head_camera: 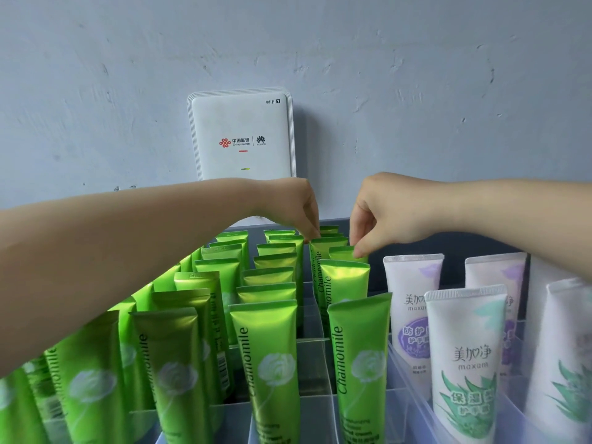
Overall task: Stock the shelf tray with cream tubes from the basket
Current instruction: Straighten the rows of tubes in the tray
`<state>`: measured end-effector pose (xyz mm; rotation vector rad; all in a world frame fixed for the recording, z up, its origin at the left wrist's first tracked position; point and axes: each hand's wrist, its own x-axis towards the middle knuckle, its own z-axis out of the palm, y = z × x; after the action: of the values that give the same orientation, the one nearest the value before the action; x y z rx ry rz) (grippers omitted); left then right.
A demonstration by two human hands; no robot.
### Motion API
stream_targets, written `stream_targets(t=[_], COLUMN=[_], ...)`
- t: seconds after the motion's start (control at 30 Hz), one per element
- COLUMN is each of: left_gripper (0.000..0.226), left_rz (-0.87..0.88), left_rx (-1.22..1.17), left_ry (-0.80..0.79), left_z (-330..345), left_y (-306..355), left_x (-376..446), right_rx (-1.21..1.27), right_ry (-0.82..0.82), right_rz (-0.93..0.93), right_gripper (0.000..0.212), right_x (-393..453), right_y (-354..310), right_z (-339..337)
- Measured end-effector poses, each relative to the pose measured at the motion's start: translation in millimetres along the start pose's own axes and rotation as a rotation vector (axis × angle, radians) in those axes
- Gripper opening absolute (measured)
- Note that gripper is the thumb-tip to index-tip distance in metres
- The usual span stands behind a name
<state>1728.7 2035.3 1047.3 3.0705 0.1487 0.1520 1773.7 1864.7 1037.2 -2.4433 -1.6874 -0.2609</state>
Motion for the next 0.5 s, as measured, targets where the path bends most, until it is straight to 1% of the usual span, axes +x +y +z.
stream_targets(t=[0.07, 0.23, 0.37, 0.5], left_gripper=[0.019, 0.02, 0.016, 0.015], left_rz=[-0.008, -0.081, -0.122, -0.122], left_rx=[-0.018, -0.094, -0.109, -0.121], left_ry=[0.035, 0.186, 0.192, 0.227], left_z=[-7, -30, -32, -34], left_y=[-2, -20, -29, -33], left_x=[-6, -23, -36, -45], right_rx=[0.02, 0.06, 0.067, 0.06], right_ry=[0.032, 0.064, 0.066, 0.036], right_rz=[-0.02, -0.036, -0.054, -0.059], right_gripper=[0.007, 0.005, 0.006, 0.007], right_x=[0, 3, 5, 6], right_y=[-3, -9, -11, -12], right_z=[0, 4, 6, 4])
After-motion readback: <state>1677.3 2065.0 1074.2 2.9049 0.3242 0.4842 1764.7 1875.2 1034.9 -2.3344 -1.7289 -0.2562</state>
